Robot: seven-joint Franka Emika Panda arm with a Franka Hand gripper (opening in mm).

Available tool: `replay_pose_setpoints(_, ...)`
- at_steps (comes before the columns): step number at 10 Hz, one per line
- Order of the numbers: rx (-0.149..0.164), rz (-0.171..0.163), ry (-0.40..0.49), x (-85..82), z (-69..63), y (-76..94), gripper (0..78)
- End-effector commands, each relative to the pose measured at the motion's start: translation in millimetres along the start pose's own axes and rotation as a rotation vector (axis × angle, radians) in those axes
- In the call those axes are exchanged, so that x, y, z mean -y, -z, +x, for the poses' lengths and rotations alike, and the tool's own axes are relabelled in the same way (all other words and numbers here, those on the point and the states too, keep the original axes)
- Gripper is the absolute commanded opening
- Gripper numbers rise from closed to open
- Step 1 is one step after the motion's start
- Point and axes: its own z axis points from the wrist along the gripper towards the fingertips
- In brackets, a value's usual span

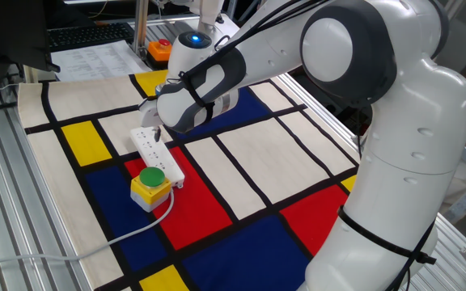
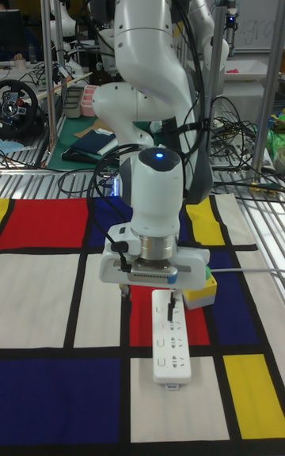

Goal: Turn off the power strip by pressing the button

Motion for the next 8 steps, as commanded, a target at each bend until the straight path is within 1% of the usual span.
replay_pose_setpoints(1,0.004,-0.009,0.0,0.3,-1.3,-0.3,77.4)
replay_pose_setpoints(4,0.004,-0.009,0.0,0.3,-1.3,-0.3,77.4)
replay_pose_setpoints(5,0.018,-0.021,-0.018,0.1,2.6,-19.6,77.4)
replay_pose_setpoints(8,0.019,-0.022,-0.024,0.1,8.3,-20.4,77.4)
